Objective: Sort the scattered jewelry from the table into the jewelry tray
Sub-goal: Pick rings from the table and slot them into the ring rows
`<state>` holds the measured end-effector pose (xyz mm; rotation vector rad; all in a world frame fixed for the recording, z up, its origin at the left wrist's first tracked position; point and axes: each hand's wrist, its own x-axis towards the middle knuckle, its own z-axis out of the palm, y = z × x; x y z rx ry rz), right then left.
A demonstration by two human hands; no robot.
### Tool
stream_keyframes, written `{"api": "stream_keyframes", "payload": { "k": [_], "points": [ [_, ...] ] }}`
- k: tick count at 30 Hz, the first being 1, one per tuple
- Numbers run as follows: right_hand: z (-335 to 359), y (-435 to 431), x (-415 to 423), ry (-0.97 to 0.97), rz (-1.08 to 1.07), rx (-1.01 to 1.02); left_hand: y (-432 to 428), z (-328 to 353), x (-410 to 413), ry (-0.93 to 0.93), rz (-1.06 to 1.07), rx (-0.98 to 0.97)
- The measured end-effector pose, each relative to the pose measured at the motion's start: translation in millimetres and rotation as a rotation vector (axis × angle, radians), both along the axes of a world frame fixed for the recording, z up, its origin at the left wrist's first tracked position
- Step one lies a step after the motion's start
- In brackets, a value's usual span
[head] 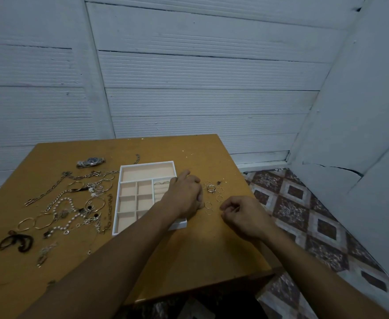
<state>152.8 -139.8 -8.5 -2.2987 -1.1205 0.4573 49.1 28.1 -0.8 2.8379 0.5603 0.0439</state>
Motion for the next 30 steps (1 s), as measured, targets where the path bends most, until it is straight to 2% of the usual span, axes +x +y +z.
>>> {"api": "stream_keyframes", "payload": {
  "k": [4,18,30],
  "points": [
    [0,0,0,-0.012,-0.009,-0.002,4,4,-3,-0.006,-0.030,-0.050],
    [3,2,-7,0.007,-0.028,-0.025,9,5,-1,-0.012,-0.016,0.129],
    [5,6,-12,-0.031,-0.031,-0.044,9,4,-2,-0.008,-0.015,0.140]
  ]
}}
